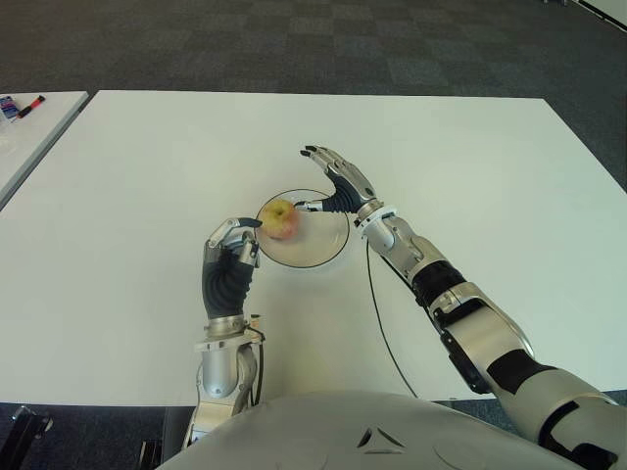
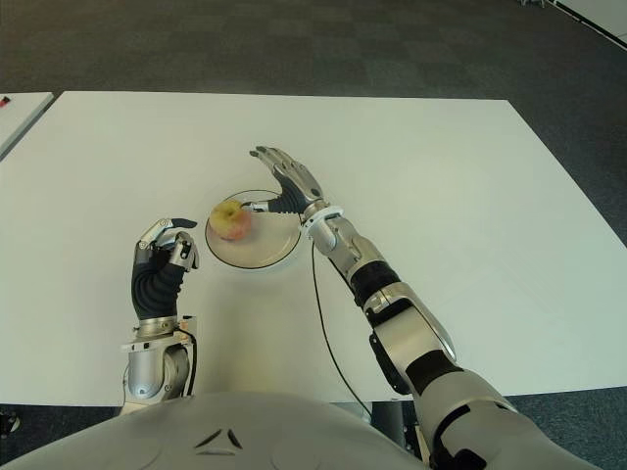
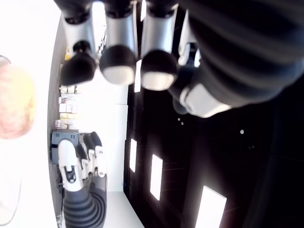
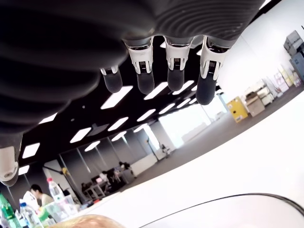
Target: Put the apples into the plate.
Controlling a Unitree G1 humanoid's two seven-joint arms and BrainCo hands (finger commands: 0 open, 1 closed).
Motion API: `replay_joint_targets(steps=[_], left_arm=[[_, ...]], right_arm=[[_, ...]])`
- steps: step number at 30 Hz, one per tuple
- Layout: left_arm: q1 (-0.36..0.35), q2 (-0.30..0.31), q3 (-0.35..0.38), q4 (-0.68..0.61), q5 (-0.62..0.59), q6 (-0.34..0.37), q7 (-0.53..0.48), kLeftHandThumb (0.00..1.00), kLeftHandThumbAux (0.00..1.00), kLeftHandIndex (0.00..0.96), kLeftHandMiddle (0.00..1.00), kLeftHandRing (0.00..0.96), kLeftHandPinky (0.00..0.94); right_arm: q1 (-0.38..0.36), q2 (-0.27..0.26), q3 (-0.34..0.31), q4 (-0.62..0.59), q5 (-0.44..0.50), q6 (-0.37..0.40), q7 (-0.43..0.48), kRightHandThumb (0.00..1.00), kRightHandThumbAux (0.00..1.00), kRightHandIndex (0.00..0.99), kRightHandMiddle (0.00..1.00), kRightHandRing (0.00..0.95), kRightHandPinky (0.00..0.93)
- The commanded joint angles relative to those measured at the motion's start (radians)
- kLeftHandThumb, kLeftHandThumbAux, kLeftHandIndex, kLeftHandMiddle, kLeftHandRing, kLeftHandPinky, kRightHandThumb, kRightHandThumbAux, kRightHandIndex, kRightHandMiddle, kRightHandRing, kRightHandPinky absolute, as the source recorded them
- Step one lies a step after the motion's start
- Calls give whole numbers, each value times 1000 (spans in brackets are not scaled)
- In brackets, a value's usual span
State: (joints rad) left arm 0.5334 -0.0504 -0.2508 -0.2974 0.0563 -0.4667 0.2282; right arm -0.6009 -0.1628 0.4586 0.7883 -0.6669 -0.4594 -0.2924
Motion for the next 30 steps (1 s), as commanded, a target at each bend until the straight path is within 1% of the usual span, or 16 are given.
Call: replay_joint_targets(steps=[1,6,14,21,30], left_arm=[[6,-74,-64,-14,-11,19,5,738,696,445,890,897,884],[5,-76,-68,-14,-30,28,2,739,696,445,892,896,891],[-1,-81,-64,-6,-4,26,17,738,696,445,895,899,889],[-2,-82,-70,-8,-24,31,9,738,696,445,895,899,893],[-5,-94,-72,6,-18,9,20,740,697,444,893,894,892]], right_arm=[[-5,9,20,-16,-13,14,18,493,442,14,0,47,172],[-2,16,39,-40,-26,28,29,492,441,24,0,42,150],[7,19,60,-84,-38,58,58,500,438,30,0,33,134],[17,20,78,-115,-55,80,76,490,445,29,4,38,139],[34,20,95,-143,-64,107,90,483,467,21,14,44,153]])
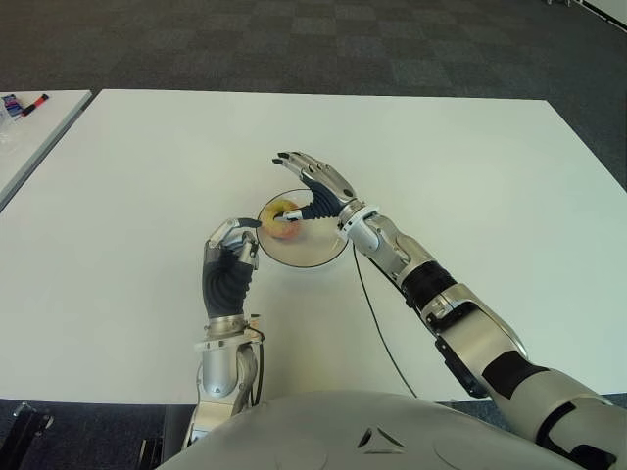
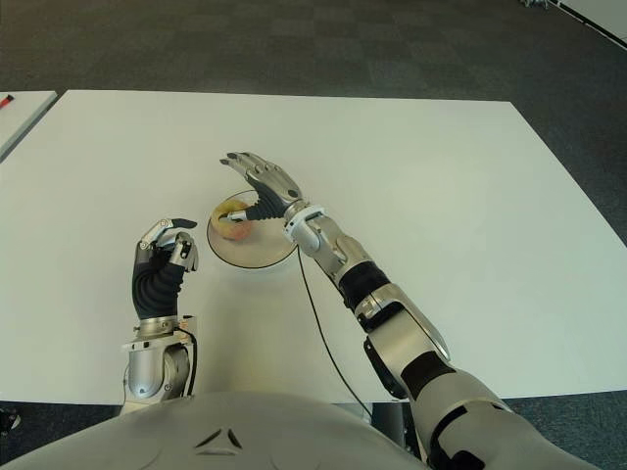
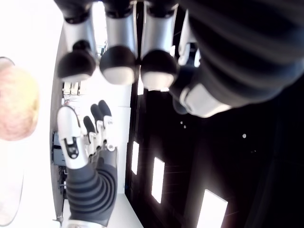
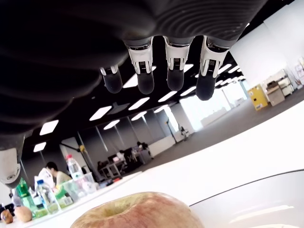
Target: Put the apples into the plate.
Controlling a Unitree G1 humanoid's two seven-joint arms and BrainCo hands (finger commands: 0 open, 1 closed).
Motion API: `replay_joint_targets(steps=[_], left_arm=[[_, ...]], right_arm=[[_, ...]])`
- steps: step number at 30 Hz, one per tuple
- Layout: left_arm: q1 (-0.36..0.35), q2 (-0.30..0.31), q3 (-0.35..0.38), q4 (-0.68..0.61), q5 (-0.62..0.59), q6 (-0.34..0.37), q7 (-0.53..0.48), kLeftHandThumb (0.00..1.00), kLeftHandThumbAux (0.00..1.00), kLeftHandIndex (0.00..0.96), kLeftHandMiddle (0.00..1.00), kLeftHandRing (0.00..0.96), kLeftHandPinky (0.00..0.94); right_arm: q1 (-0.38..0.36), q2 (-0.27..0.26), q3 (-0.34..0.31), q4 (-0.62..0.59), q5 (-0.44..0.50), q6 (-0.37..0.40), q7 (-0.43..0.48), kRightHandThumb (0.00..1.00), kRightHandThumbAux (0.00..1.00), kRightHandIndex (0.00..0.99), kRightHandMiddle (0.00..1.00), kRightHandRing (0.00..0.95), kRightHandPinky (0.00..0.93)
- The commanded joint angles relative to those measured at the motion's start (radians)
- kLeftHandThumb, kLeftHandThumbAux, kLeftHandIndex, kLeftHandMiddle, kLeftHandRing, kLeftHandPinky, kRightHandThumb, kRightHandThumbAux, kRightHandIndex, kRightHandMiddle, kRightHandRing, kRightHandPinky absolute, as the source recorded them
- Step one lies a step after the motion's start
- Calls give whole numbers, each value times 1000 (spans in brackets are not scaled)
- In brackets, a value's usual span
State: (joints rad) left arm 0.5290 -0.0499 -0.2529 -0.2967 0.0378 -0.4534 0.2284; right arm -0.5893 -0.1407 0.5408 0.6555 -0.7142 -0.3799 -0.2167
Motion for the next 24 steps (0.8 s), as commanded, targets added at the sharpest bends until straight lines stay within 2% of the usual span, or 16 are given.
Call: replay_joint_targets(steps=[1,18,24], left_arm=[[-1,-96,-70,6,2,-5,22,740,697,444,893,894,893],[-10,-83,-73,8,15,3,18,736,696,445,894,898,887],[-8,-85,-75,7,3,5,15,736,696,445,899,899,889]], right_arm=[[24,-2,14,-13,-18,30,16,482,471,19,14,45,157],[80,-21,40,-122,-55,94,57,428,470,19,2,107,226],[96,-30,45,-156,-68,115,72,414,465,32,0,135,309]])
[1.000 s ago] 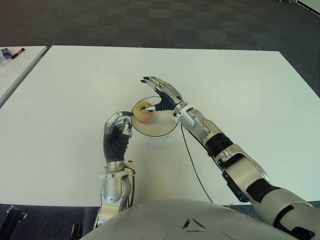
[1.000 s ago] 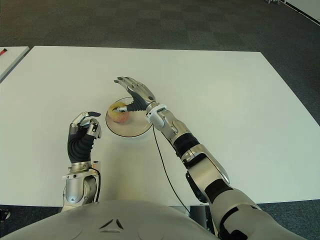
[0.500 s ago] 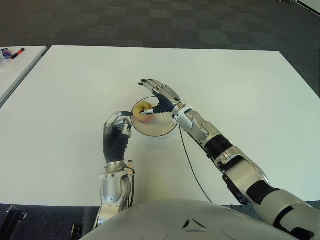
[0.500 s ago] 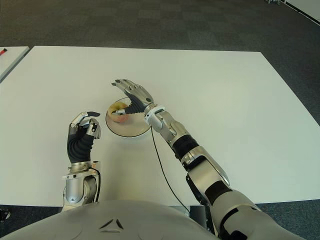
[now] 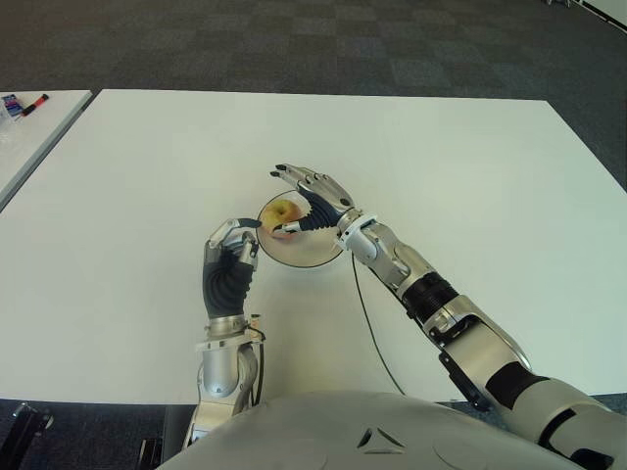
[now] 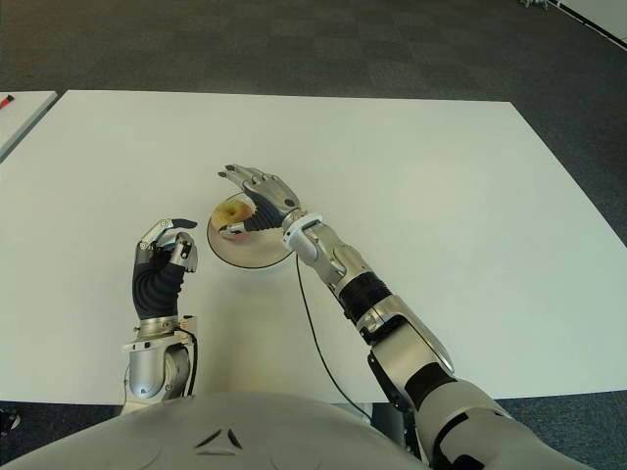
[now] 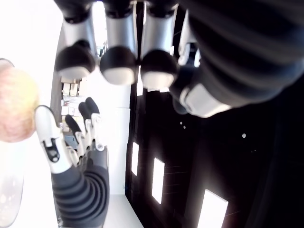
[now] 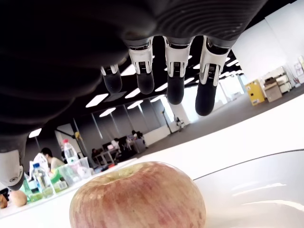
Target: Put the apples into the plate.
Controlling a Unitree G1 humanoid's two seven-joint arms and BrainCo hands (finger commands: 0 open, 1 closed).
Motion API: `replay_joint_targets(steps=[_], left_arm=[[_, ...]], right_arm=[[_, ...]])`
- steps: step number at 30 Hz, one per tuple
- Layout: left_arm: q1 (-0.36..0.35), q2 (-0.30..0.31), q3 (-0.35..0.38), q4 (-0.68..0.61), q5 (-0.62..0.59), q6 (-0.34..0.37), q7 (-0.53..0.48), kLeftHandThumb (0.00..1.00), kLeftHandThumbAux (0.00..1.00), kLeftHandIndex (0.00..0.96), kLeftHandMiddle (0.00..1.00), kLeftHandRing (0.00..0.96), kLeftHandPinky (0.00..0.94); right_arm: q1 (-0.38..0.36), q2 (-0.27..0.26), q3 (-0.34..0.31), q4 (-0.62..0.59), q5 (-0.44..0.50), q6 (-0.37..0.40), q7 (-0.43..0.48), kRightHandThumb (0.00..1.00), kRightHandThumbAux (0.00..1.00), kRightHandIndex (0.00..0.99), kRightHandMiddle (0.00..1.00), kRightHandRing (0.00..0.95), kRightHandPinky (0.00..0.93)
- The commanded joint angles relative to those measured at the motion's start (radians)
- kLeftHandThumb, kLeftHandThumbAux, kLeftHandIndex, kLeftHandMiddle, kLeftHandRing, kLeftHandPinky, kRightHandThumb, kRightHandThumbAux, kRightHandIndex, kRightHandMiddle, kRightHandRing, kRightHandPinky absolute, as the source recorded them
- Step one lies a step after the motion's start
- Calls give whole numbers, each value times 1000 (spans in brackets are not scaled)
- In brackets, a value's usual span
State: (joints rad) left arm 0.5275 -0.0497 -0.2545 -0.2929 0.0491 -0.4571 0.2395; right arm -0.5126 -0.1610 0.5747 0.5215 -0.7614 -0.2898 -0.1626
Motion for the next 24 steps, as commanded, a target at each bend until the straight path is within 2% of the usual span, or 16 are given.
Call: replay_joint_targets(steps=[1,11,13,15,17,20,24], left_arm=[[-5,-86,-74,3,-10,10,5,736,696,445,900,899,889],[-2,-91,-76,2,1,8,14,737,697,445,896,897,890],[-1,-91,-76,3,1,5,14,737,696,445,896,898,890],[-1,-91,-78,3,-2,4,12,738,696,444,897,898,890],[1,-90,-79,3,-6,3,11,738,697,444,897,897,890],[2,-90,-79,4,-9,1,9,739,697,444,896,894,888],[5,-94,-84,3,-7,-8,12,739,697,444,893,894,889]], right_arm=[[23,-11,12,-29,-23,28,22,413,464,35,0,142,316],[52,-25,14,-73,-31,36,30,401,469,58,25,216,564],[60,-27,14,-82,-35,36,24,401,470,63,34,225,591],[71,-30,13,-93,-37,34,19,404,469,69,48,233,585],[83,-32,12,-98,-35,31,15,409,463,73,59,236,534],[91,-32,10,-100,-32,29,13,414,457,71,66,237,505],[104,-35,5,-105,-26,16,4,416,454,68,78,249,551]])
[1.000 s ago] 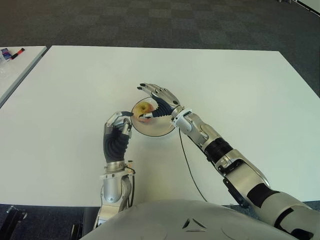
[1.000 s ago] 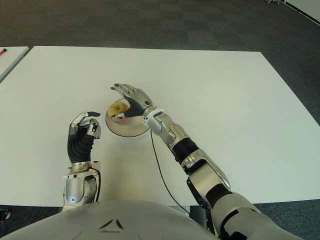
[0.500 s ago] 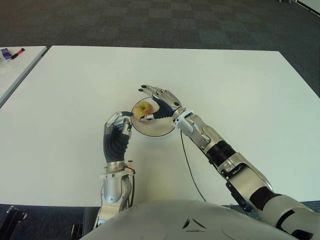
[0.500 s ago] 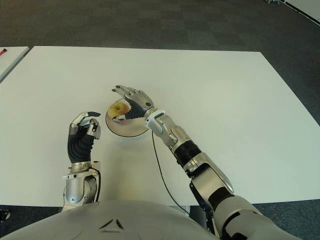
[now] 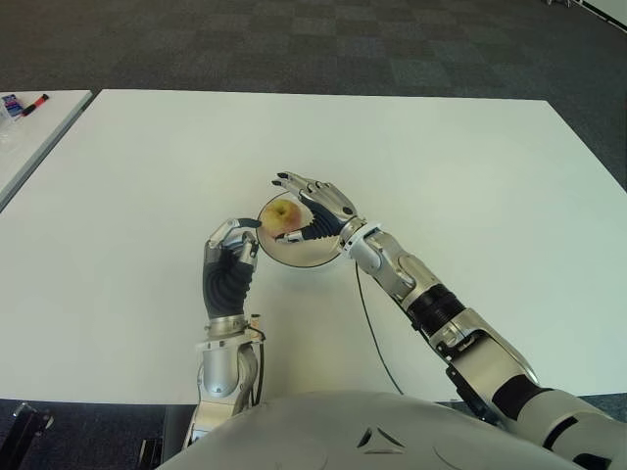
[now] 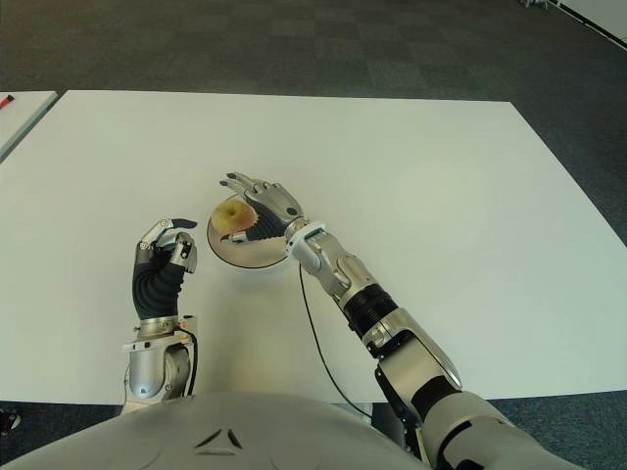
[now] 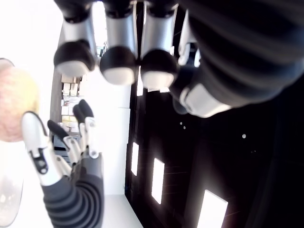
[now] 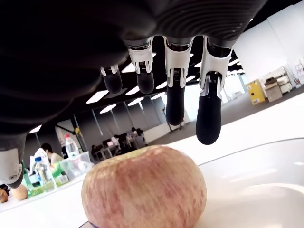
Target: Put the apples into the plate.
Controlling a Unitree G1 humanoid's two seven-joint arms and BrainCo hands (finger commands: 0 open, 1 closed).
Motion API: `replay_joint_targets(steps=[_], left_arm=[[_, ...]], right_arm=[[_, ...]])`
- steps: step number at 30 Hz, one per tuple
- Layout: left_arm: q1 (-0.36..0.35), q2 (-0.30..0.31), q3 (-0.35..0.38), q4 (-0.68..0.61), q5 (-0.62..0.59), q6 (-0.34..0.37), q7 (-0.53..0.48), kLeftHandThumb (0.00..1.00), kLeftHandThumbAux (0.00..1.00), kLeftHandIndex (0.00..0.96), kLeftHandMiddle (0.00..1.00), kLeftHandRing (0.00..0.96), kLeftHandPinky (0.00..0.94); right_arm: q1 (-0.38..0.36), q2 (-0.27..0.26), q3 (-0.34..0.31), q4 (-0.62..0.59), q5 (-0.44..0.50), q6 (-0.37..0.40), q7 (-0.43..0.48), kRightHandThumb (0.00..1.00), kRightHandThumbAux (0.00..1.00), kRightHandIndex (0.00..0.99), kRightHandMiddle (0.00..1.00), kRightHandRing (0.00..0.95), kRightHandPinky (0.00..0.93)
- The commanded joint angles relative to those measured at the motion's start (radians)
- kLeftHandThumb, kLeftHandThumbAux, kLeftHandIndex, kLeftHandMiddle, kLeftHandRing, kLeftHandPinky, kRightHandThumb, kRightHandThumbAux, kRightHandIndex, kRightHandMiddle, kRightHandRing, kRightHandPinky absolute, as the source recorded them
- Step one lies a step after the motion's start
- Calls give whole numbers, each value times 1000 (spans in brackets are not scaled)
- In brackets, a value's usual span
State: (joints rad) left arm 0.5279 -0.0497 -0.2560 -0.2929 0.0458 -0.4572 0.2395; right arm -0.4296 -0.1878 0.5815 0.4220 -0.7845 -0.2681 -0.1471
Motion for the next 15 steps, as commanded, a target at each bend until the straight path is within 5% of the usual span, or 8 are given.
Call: replay_joint_targets(steps=[1,3,5,7,15], left_arm=[[5,-94,-83,5,-4,-13,13,739,697,444,892,893,889],[6,-95,-84,6,-5,-18,13,739,697,444,891,893,888],[7,-96,-86,6,-6,-21,13,738,697,444,890,892,886],[8,-95,-88,7,-7,-23,12,738,697,444,889,891,885],[16,-91,-96,-2,5,-28,12,737,697,444,887,890,887]], right_arm=[[29,-11,0,-7,-5,-10,-20,417,453,68,84,255,573],[46,-19,1,-8,-5,-18,-28,419,446,66,97,258,532],[57,-25,2,-8,-2,-25,-31,424,434,54,105,233,360],[62,-28,0,-5,5,-33,-30,425,431,50,107,224,302],[90,-45,-9,-17,36,-64,-2,431,412,19,159,193,184]])
